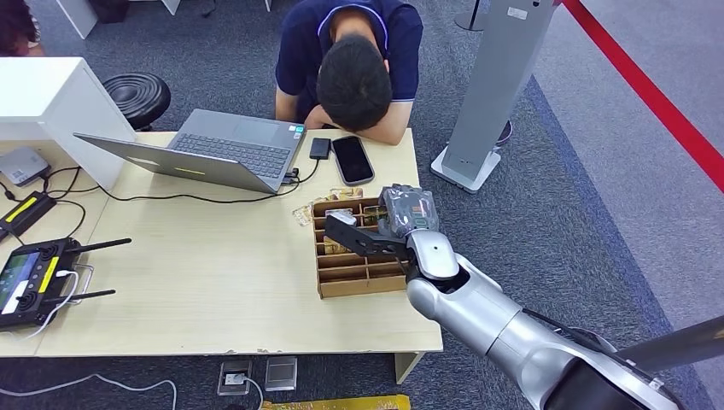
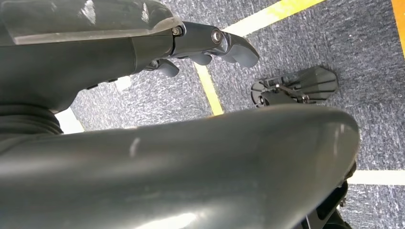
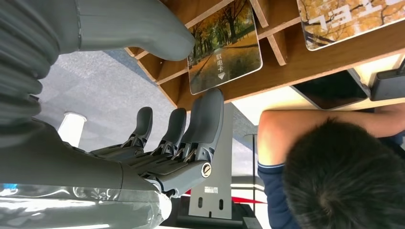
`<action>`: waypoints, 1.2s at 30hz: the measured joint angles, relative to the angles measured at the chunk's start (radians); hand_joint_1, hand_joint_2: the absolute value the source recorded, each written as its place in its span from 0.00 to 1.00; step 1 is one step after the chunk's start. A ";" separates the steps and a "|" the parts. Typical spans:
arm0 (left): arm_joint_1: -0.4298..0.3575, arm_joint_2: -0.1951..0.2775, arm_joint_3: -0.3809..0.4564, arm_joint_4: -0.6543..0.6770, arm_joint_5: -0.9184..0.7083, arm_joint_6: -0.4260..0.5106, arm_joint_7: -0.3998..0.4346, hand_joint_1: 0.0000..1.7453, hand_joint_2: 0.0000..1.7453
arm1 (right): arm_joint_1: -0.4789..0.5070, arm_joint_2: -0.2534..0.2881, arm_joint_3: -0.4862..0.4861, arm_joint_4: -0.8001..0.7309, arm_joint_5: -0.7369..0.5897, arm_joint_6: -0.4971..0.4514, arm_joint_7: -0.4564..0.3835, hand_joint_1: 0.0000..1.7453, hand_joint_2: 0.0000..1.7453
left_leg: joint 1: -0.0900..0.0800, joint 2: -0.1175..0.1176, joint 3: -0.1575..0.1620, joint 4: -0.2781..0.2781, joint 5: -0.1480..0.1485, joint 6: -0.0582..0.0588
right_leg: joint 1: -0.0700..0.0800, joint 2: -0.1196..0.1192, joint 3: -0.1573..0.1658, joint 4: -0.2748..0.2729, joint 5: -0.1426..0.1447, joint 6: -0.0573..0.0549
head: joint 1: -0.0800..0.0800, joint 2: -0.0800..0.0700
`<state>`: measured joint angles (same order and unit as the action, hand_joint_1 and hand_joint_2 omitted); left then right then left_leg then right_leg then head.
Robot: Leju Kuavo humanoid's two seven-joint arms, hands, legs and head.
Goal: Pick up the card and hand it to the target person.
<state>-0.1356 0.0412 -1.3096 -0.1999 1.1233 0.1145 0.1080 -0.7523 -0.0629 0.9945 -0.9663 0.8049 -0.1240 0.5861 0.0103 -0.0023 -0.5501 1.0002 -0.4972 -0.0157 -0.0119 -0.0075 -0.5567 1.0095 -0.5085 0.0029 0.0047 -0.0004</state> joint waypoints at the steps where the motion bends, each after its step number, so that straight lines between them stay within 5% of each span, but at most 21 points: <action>1: 0.000 0.000 0.000 0.000 0.000 0.001 0.000 0.00 0.00 | 0.000 0.000 0.000 0.002 0.000 0.000 0.000 0.49 1.00 | 0.000 0.000 0.000 0.000 0.000 0.000 | 0.000 0.000 0.000 0.000 0.000 0.000 | 0.000 0.000; 17: -0.001 0.000 0.000 0.000 -0.003 0.001 0.000 0.00 0.00 | 0.000 0.001 0.000 0.012 0.000 -0.007 0.001 0.47 1.00 | 0.000 0.000 0.000 0.000 0.000 0.000 | 0.000 0.000 0.000 0.000 0.000 0.000 | 0.000 0.000; 25: -0.003 0.000 -0.001 0.000 -0.004 0.001 0.000 0.00 0.00 | 0.002 0.003 0.001 0.017 -0.003 -0.007 -0.005 0.57 1.00 | 0.000 0.000 0.000 0.000 0.000 0.000 | 0.000 0.000 0.000 0.000 0.000 0.000 | 0.000 0.000; 36: -0.005 0.000 -0.005 0.000 -0.005 0.004 0.003 0.00 0.00 | 0.012 0.022 0.004 0.054 -0.020 -0.009 -0.032 0.48 1.00 | 0.000 0.000 0.000 0.000 0.000 0.000 | 0.000 0.000 0.000 0.000 0.000 0.000 | 0.000 0.000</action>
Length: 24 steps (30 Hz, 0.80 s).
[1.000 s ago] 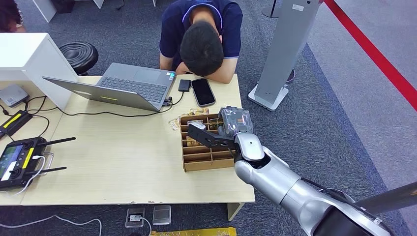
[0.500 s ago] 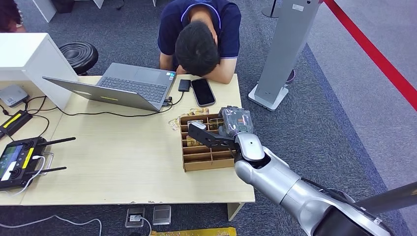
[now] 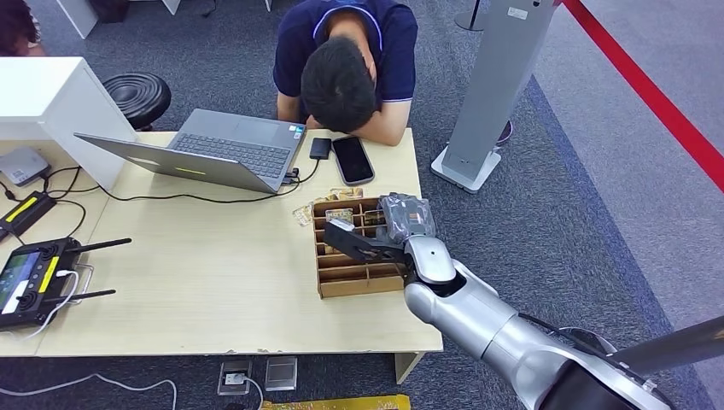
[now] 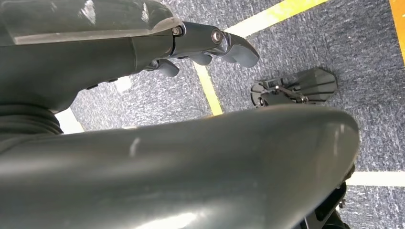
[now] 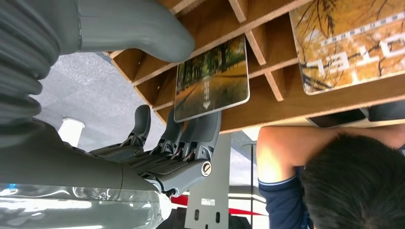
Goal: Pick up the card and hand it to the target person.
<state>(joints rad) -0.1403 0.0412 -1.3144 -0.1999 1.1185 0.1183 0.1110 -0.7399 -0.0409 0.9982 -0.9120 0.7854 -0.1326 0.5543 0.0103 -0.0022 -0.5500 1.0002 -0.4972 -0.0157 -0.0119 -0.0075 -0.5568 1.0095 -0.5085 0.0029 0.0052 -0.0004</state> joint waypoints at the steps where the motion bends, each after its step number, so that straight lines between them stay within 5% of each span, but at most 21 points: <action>1: 0.000 0.000 0.000 0.000 0.000 0.001 0.000 0.00 0.00 | 0.000 0.002 0.000 0.004 -0.001 -0.001 -0.002 0.48 1.00 | 0.000 0.000 0.000 0.000 0.000 0.000 | 0.000 0.000 0.000 0.000 0.000 0.000 | 0.000 0.000; 16: 0.001 0.000 -0.001 0.000 0.000 0.007 -0.003 0.00 0.00 | -0.002 0.016 0.007 0.026 0.002 -0.027 0.011 0.72 1.00 | 0.000 0.000 0.000 0.000 0.000 0.000 | 0.000 0.000 0.000 0.000 0.000 0.000 | 0.000 0.000; 23: 0.002 0.000 -0.002 0.000 0.001 0.005 -0.003 0.00 0.00 | -0.008 0.016 0.006 0.022 0.005 -0.040 0.021 0.99 1.00 | 0.000 0.000 0.000 0.000 0.000 0.000 | 0.000 0.000 0.000 0.000 0.000 0.000 | 0.000 0.000; 24: 0.002 0.000 -0.002 0.000 0.001 0.004 -0.004 0.00 0.25 | -0.009 0.017 0.006 0.021 0.005 -0.042 0.021 1.00 1.00 | 0.000 0.000 0.000 0.000 0.000 0.000 | 0.000 0.000 0.000 0.000 0.000 0.000 | 0.000 0.000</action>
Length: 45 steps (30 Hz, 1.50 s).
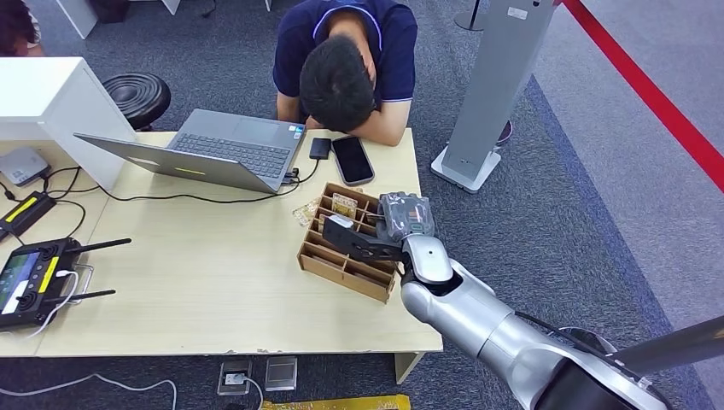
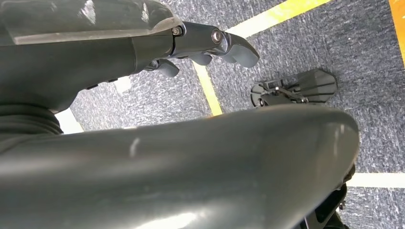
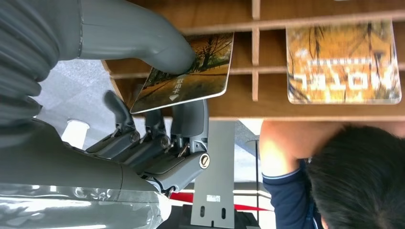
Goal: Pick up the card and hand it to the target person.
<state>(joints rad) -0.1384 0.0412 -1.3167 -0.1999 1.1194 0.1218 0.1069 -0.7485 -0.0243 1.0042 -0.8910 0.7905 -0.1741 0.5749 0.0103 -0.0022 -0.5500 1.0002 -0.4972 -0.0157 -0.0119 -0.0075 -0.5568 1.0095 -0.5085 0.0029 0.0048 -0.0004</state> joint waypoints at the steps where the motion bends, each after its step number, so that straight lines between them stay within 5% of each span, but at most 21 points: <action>1: 0.000 0.000 0.000 0.000 0.001 -0.003 -0.002 0.00 0.50 | 0.000 0.000 0.000 -0.001 0.001 -0.002 0.000 1.00 1.00 | 0.000 0.000 0.000 0.000 0.000 0.000 | 0.000 0.000 0.000 0.000 0.000 0.000 | 0.000 0.000; 3: 0.000 0.000 -0.001 0.000 0.002 -0.013 -0.017 0.00 1.00 | 0.000 0.000 0.000 -0.001 0.002 -0.004 0.000 1.00 1.00 | 0.000 0.000 0.000 0.000 0.000 0.000 | 0.000 0.000 0.000 0.000 0.000 0.000 | 0.000 0.000; 15: 0.000 0.000 -0.003 0.000 0.002 -0.010 -0.034 0.00 1.00 | 0.000 0.000 -0.001 -0.007 -0.015 0.018 -0.008 1.00 1.00 | 0.000 0.000 0.000 0.000 0.000 0.000 | 0.000 0.000 0.000 0.000 0.000 0.000 | 0.000 0.000; 30: 0.011 0.010 -0.003 0.000 0.014 -0.013 -0.025 0.00 1.00 | -0.023 -0.089 -0.052 -0.278 -0.230 0.251 0.074 1.00 1.00 | 0.000 0.000 0.000 0.000 0.000 0.000 | 0.000 0.000 0.000 0.000 0.000 0.000 | 0.001 0.000; 38: 0.012 0.012 -0.003 0.000 0.012 -0.016 -0.028 0.00 1.00 | -0.022 -0.121 -0.100 -0.447 -0.151 0.027 -0.032 1.00 1.00 | 0.000 0.000 0.000 0.000 0.000 0.000 | 0.000 0.000 0.000 0.000 0.000 0.000 | -0.001 0.000; 45: -0.001 0.009 -0.005 0.000 0.001 -0.029 -0.027 0.00 1.00 | -0.016 -0.079 -0.120 -0.393 -0.264 -0.200 -0.348 1.00 1.00 | 0.000 0.000 0.000 0.000 0.000 0.000 | 0.000 0.000 0.000 0.000 0.000 0.000 | 0.000 0.000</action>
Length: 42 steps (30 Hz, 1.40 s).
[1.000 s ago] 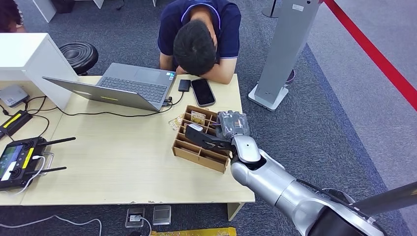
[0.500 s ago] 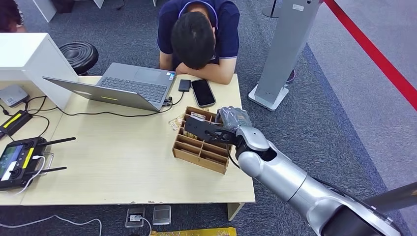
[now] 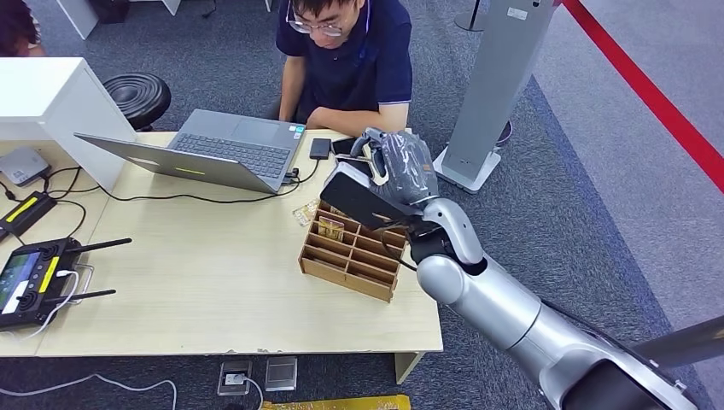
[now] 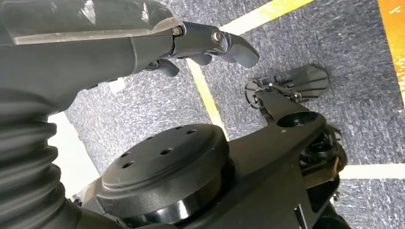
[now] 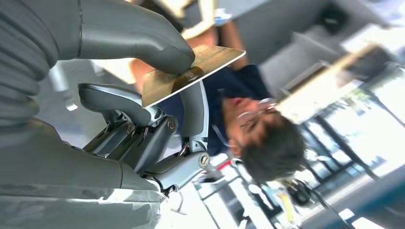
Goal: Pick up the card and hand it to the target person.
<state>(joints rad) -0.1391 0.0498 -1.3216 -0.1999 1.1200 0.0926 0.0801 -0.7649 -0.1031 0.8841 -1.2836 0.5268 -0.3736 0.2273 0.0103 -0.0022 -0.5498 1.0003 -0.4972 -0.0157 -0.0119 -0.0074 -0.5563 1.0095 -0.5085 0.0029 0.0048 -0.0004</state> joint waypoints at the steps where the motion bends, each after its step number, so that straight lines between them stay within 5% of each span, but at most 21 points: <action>1: -0.002 -0.001 -0.001 0.000 -0.001 -0.002 0.000 0.00 1.00 | 0.000 0.008 0.000 0.021 -0.011 -0.035 -0.037 1.00 1.00 | 0.000 0.000 0.000 0.000 0.000 0.000 | 0.000 0.000 0.000 0.000 0.000 0.000 | 0.000 0.000; 9: -0.010 -0.003 -0.003 0.000 -0.003 -0.006 0.001 0.00 1.00 | -0.002 0.074 -0.001 0.222 -0.065 -0.230 -0.173 1.00 1.00 | 0.000 0.000 0.000 0.000 0.000 0.000 | 0.000 0.000 0.000 0.000 0.000 0.000 | 0.000 0.000; 33: -0.009 -0.003 -0.003 0.000 0.010 -0.008 0.000 0.00 1.00 | -0.029 0.159 0.006 0.456 -0.043 -0.260 -0.189 1.00 1.00 | 0.000 0.000 0.000 0.000 0.000 0.000 | 0.000 0.000 0.000 0.000 0.000 0.000 | 0.000 0.000; 37: -0.008 -0.003 -0.003 0.000 0.010 -0.009 -0.018 0.00 1.00 | -0.032 0.166 0.009 0.472 -0.047 -0.260 -0.193 0.00 1.00 | 0.000 0.000 -0.001 0.000 0.000 0.000 | 0.000 0.000 0.000 0.000 0.000 0.000 | 0.000 0.000; 41: -0.007 -0.003 -0.003 0.000 0.010 -0.012 -0.025 0.00 0.00 | -0.035 0.171 0.012 0.484 -0.052 -0.260 -0.199 0.00 1.00 | 0.000 0.000 -0.001 0.000 0.000 0.000 | 0.000 0.000 0.000 0.000 0.000 0.000 | 0.000 0.000; 42: -0.006 -0.003 -0.003 0.000 0.011 -0.010 -0.025 0.00 0.00 | -0.035 0.172 0.012 0.487 -0.055 -0.260 -0.200 0.00 1.00 | 0.000 0.000 -0.001 0.000 0.000 0.000 | 0.000 0.000 0.000 0.000 0.000 0.000 | 0.000 0.000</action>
<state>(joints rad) -0.1454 0.0469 -1.3249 -0.1999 1.1309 0.0822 0.0552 -0.7997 0.0689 0.8963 -0.7971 0.4717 -0.6335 0.0275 0.0102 -0.0023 -0.5504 1.0003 -0.4972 -0.0157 -0.0119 -0.0074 -0.5568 1.0096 -0.5085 0.0029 0.0051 -0.0004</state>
